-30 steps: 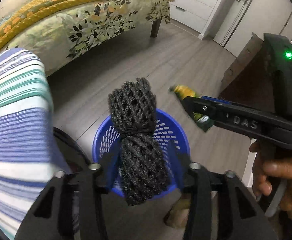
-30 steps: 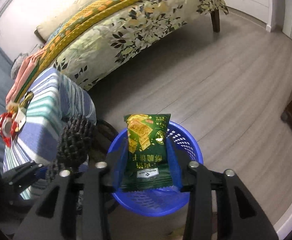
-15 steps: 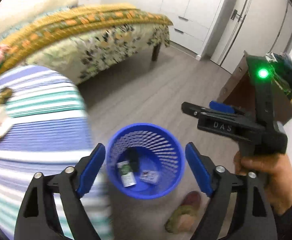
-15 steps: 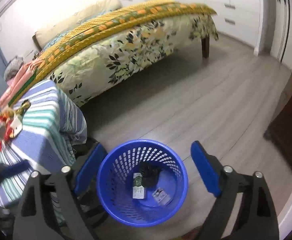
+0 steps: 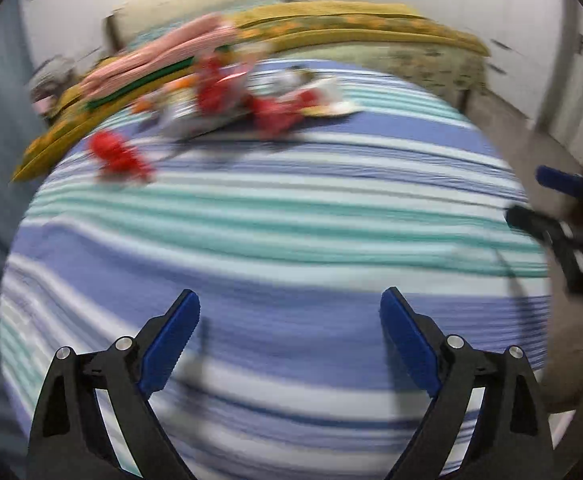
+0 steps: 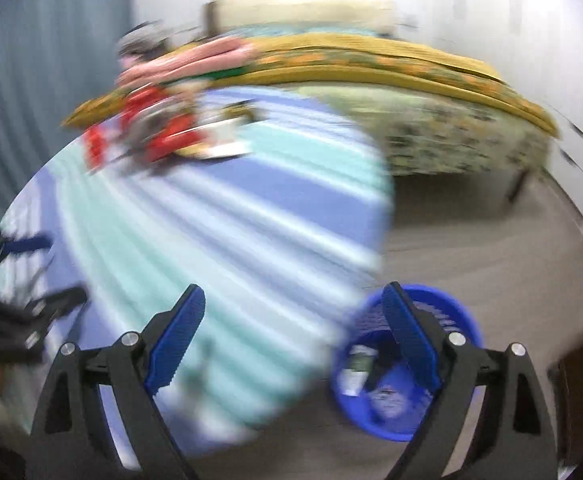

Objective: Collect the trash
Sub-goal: 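Move both open tools back over the bed toward the red bag and can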

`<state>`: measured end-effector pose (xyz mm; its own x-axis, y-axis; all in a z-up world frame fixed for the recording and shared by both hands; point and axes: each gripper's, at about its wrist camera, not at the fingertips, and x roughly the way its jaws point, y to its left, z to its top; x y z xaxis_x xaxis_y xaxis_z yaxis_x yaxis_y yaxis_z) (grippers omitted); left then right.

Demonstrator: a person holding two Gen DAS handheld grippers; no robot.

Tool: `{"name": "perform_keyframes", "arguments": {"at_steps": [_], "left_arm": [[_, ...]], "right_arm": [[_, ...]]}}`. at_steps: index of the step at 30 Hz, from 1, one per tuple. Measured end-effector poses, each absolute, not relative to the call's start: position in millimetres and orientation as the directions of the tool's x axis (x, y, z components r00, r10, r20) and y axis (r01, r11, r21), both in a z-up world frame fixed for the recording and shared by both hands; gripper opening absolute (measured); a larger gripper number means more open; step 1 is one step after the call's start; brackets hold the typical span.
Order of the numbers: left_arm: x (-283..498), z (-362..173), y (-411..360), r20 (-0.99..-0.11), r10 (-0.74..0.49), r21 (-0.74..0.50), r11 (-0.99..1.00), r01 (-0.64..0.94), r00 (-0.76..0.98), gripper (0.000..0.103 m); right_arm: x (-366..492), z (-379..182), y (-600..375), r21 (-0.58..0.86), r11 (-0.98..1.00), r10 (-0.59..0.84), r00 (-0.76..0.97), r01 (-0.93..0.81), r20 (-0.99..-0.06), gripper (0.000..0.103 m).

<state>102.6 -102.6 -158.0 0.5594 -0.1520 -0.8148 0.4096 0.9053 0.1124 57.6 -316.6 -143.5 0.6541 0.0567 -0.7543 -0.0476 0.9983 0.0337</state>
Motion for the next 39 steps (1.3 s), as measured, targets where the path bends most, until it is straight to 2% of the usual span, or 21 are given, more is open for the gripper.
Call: {"name": "perform_keyframes", "arguments": {"at_steps": [3,7,15,20,26,32,34,37,39], "left_arm": [[119,-159,-67,-0.815,-0.104,0.112,0.937,0.331,0.57,0.092],[132,-161,-31,-0.823,-0.079,0.088,0.961,0.263,0.562,0.092],[147,-166,-13,-0.824,-0.072,0.083,0.966,0.246,0.562,0.096],[163,-165,-4,-0.82,-0.07,0.069,0.973,0.218,0.569,0.096],[221,-141,2,-0.774,-0.097,-0.014,0.99,0.137,0.625,0.096],[289,-136,2,-0.747,-0.025,-0.051,0.999,-0.019,0.665,0.096],[308,-144,-2,-0.765,-0.002,-0.043,0.998,-0.048,0.643,0.093],[324,-158,-8,-0.8,0.015,-0.023,0.998,-0.056,0.6,0.083],[326,-164,-9,-0.811,0.021,-0.019,0.998,-0.062,0.584,0.071]], "right_arm": [[77,-144,-272,-0.011,0.992,0.072,0.636,-0.126,-0.768,0.088],[109,-148,-248,-0.012,0.99,0.078,0.603,-0.144,-0.794,0.088],[144,-161,-228,-0.013,0.991,0.066,0.581,-0.13,-0.811,0.088],[144,-164,-234,0.039,0.993,0.094,0.564,-0.108,-0.82,0.094],[142,-165,-234,0.038,0.993,0.092,0.562,-0.107,-0.822,0.097],[140,-165,-234,0.037,0.993,0.093,0.567,-0.109,-0.819,0.097],[139,-165,-234,0.036,0.993,0.092,0.566,-0.109,-0.819,0.097],[140,-165,-235,0.037,0.993,0.093,0.566,-0.109,-0.819,0.097],[139,-165,-235,0.038,0.993,0.093,0.566,-0.109,-0.819,0.097]]}}
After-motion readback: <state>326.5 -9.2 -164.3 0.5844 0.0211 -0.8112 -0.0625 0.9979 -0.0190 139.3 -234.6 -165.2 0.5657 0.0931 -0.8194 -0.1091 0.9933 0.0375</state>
